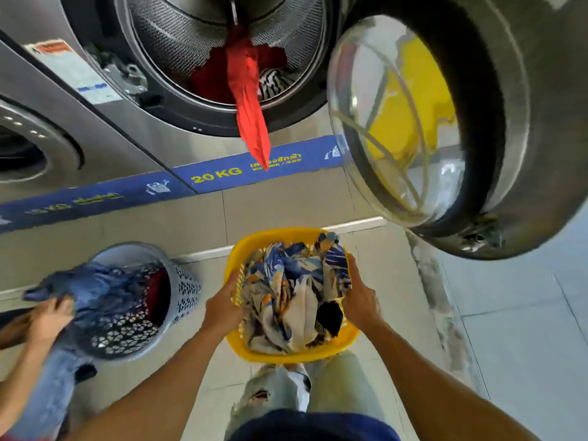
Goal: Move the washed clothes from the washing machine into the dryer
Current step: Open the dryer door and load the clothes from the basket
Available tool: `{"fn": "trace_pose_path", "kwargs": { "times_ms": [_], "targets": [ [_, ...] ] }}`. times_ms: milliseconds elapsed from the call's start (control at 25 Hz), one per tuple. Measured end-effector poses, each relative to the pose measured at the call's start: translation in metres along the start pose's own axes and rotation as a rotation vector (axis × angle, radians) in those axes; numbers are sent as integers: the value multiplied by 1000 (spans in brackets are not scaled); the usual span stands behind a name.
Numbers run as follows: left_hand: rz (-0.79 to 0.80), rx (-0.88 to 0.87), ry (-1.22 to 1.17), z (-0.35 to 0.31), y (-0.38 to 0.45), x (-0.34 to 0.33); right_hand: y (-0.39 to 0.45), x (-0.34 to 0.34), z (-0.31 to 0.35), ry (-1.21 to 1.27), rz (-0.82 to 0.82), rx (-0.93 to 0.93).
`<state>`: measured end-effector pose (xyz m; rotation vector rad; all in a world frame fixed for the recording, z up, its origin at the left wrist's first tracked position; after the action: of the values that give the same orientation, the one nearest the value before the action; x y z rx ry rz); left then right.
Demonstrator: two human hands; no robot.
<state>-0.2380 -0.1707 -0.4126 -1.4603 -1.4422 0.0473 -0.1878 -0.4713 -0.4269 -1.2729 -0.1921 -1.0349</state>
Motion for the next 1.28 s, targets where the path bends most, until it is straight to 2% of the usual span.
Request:
{"fn": "trace_pose_path", "kwargs": {
  "times_ms": [280,360,480,760,1040,1280],
  "targets": [
    [78,-133,200,-26,-43,-8,-62,8,-49,70,-87,27],
    [87,-193,174,-29,-60,-17,-85,13,-66,115,-127,28],
    [89,-280,124,-40,-90,-36,-124,14,-103,187,-191,7],
    [204,-395,313,-108,-125,-97,-175,35,-198,281,-287,-93],
    [294,-489,477,-216,-143,-213,-184,72,-327,423,-321,-219],
    [371,-620,543,-341,-179,-337,-195,143,-458,482,-397,-382]
  ]
}}
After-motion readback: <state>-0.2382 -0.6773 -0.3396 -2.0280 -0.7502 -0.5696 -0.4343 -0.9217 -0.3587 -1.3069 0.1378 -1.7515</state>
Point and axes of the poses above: each hand's wrist, its own y-axis towards the middle knuckle, its own x-axis out of the back of the hand, z = x × y, the point moved 7 cm from there along y, towards the middle knuckle, and after that the axes turned 4 degrees about -x, right-handed, at the moved point
